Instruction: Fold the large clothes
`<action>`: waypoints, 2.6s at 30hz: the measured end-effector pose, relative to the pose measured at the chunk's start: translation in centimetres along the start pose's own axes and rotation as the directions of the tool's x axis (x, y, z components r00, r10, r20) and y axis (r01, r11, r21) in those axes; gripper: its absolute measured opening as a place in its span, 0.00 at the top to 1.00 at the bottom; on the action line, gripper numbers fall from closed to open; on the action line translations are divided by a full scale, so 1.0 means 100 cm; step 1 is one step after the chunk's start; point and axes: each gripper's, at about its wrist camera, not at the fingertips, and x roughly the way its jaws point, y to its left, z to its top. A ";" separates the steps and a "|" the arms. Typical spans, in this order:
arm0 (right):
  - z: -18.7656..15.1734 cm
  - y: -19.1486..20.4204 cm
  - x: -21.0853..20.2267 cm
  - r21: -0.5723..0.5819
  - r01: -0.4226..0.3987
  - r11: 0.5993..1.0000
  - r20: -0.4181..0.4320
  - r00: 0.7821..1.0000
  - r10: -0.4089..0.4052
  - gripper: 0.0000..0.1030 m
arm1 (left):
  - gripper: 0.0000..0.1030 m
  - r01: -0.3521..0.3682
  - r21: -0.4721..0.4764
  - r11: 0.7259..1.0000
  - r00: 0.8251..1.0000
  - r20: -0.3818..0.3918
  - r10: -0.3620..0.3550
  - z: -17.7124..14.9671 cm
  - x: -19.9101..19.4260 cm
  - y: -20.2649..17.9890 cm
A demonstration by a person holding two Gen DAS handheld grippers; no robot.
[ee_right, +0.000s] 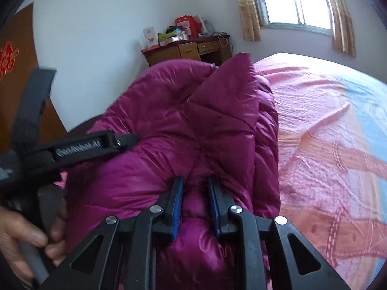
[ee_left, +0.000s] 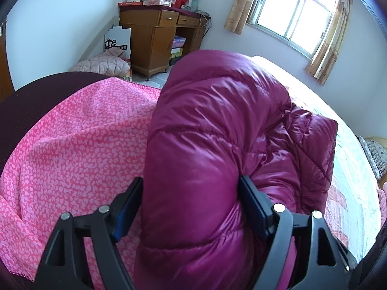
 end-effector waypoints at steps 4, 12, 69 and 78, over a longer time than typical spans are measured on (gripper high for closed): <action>0.000 0.000 0.001 -0.007 0.002 1.000 -0.005 1.000 -0.002 0.80 | 0.20 -0.010 0.002 1.000 1.000 0.000 0.010 -0.002 -0.002 0.000; -0.006 0.016 -0.020 -0.029 0.017 0.999 0.023 1.000 -0.016 0.75 | 0.11 -0.050 0.042 0.998 0.998 0.026 0.049 -0.021 -0.031 0.004; -0.050 0.049 -0.314 0.213 0.121 0.969 0.444 0.872 -0.207 0.22 | 0.00 -0.303 0.185 0.935 0.837 0.521 0.168 -0.105 -0.262 -0.052; -0.049 0.043 -0.319 0.218 0.116 0.969 0.436 0.877 -0.203 0.22 | 0.00 -0.300 0.186 0.936 0.841 0.515 0.168 -0.105 -0.264 -0.053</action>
